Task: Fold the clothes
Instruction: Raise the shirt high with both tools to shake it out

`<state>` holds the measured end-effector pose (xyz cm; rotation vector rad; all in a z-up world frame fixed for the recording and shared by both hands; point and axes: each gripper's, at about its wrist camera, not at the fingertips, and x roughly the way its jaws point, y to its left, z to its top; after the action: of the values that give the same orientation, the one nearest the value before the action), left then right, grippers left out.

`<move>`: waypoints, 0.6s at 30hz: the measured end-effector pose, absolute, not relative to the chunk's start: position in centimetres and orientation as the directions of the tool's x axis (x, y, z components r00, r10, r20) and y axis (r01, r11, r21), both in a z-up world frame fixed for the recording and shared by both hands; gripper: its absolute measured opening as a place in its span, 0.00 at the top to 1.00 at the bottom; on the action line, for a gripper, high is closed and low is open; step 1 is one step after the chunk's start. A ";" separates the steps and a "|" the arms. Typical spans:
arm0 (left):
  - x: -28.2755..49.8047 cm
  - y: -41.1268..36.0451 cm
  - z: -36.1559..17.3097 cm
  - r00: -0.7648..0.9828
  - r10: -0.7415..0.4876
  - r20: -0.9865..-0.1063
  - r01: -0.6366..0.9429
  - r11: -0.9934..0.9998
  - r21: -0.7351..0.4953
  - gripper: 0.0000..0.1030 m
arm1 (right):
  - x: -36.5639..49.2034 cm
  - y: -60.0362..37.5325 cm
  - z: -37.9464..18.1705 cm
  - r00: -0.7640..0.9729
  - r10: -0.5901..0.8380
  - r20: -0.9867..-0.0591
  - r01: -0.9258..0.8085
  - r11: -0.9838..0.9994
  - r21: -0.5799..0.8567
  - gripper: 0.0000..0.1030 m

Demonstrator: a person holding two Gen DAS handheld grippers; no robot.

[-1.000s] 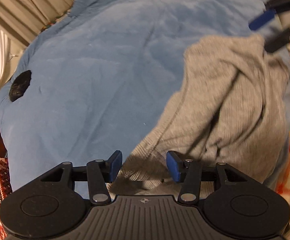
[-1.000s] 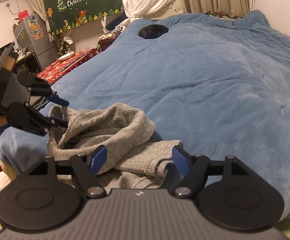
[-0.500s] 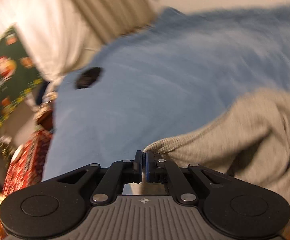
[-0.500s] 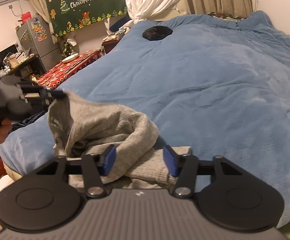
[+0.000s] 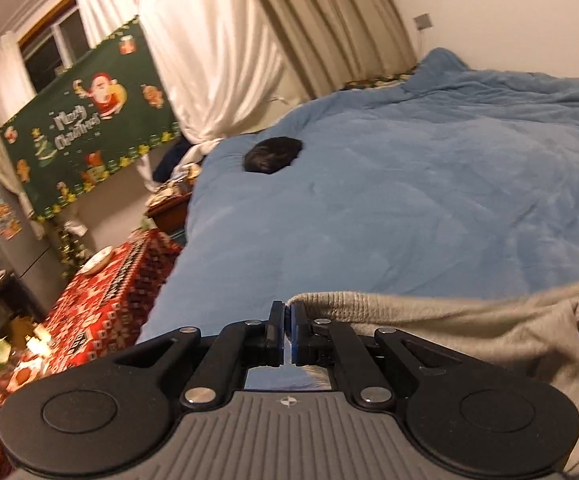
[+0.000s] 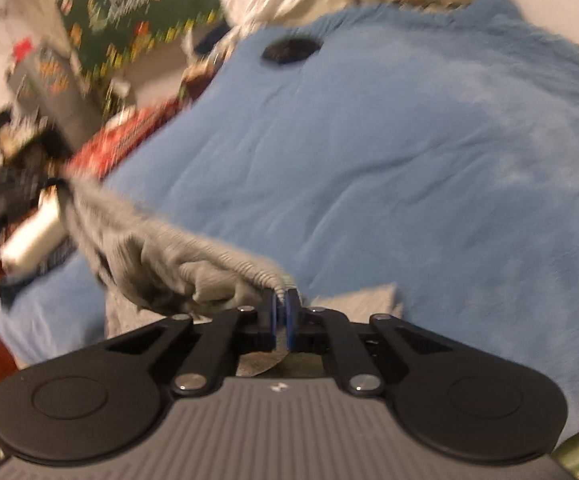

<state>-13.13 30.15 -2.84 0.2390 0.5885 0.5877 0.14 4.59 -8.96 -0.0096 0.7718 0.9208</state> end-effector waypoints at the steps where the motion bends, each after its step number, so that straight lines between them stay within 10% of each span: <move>1: -13.2 29.8 -2.5 0.675 0.585 -0.450 -0.454 0.810 0.371 0.97 | 0.4 3.8 -8.1 0.375 0.732 -0.569 -0.717 0.618 0.322 0.96; 18: -15.4 24.1 5.1 0.696 0.668 -0.262 -0.594 0.741 0.314 0.97 | -0.5 0.2 -0.3 0.548 0.768 -0.332 -0.726 0.634 0.266 0.97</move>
<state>-15.35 24.07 5.07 0.2119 0.3741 0.7097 -0.52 0.17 -0.26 0.1017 0.4432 0.8867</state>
